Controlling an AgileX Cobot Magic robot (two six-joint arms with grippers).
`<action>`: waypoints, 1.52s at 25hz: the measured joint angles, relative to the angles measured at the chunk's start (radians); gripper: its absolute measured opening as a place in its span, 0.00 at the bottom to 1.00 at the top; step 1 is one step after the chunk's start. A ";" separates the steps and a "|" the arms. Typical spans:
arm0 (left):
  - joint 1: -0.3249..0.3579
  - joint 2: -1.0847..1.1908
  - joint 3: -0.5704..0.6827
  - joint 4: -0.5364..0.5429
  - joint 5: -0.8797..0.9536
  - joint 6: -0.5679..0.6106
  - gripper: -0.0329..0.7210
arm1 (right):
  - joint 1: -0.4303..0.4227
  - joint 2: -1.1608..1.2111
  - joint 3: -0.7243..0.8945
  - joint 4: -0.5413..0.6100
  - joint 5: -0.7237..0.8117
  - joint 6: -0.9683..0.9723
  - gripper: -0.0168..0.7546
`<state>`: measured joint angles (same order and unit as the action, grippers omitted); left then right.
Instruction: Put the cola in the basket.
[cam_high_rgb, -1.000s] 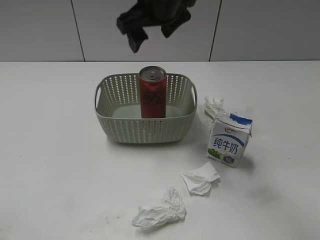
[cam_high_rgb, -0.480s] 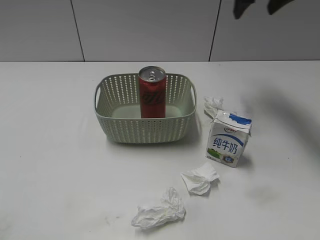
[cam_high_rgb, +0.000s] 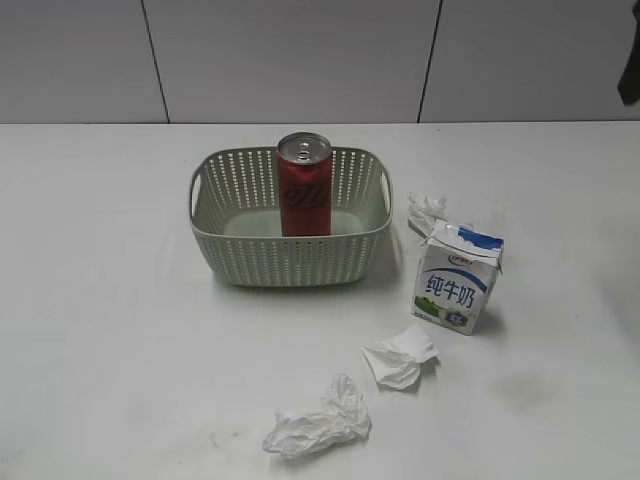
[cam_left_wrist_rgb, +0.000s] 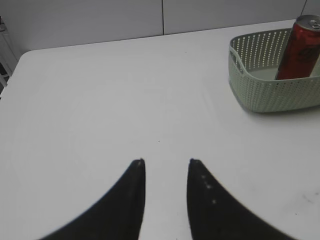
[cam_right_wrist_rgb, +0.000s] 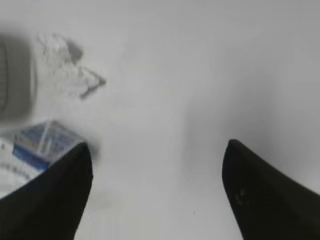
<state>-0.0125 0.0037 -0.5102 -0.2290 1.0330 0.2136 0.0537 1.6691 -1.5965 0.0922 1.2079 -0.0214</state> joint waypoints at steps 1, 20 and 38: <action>0.000 0.000 0.000 0.000 0.000 0.000 0.35 | 0.001 -0.043 0.077 0.003 0.000 -0.006 0.81; 0.000 0.000 0.000 0.000 0.000 0.000 0.35 | 0.002 -0.916 0.994 -0.018 -0.121 -0.023 0.79; 0.000 0.000 0.000 0.000 0.000 0.000 0.35 | 0.002 -1.457 1.088 -0.018 -0.163 -0.024 0.79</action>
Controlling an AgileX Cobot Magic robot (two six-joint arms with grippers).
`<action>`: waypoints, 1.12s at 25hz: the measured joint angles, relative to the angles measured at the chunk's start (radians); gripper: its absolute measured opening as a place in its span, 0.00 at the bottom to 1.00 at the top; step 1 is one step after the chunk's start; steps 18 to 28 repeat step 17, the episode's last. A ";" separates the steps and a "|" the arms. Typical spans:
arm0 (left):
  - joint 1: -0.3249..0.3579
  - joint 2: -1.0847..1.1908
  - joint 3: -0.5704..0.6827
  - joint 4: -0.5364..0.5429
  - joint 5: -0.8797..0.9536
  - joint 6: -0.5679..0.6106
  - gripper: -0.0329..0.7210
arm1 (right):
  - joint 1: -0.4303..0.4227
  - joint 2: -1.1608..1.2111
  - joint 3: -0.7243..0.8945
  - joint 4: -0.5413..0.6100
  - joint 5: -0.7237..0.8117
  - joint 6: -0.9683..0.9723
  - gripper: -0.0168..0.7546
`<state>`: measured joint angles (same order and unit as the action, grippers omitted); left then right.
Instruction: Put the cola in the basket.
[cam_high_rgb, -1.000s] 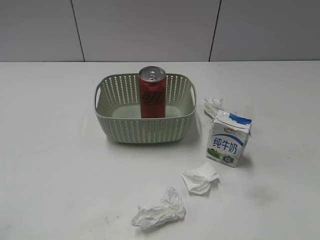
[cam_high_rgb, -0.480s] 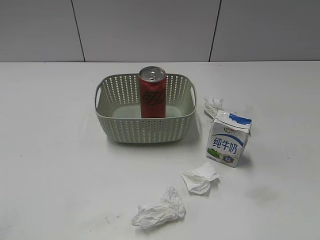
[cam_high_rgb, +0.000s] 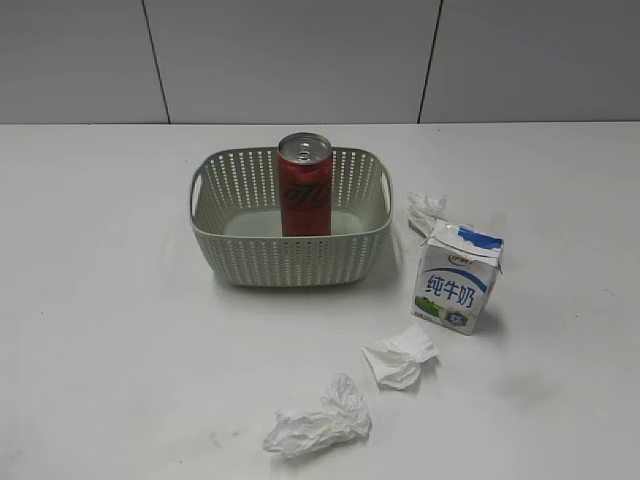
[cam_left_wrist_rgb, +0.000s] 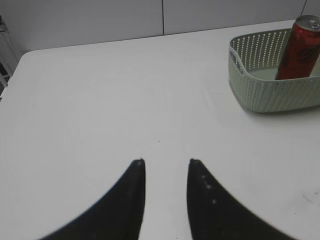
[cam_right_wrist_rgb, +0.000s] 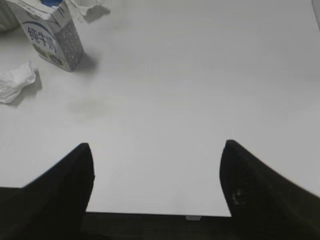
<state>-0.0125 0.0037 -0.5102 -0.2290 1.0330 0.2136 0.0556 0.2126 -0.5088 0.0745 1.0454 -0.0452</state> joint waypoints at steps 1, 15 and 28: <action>0.000 0.000 0.000 0.000 0.000 0.000 0.35 | 0.000 -0.016 0.000 0.000 0.000 0.000 0.79; 0.000 0.000 0.000 0.000 0.000 0.000 0.35 | 0.000 -0.203 0.000 0.000 -0.001 -0.001 0.79; 0.000 0.000 0.000 0.000 0.000 0.000 0.35 | 0.000 -0.216 0.000 0.000 0.000 -0.001 0.79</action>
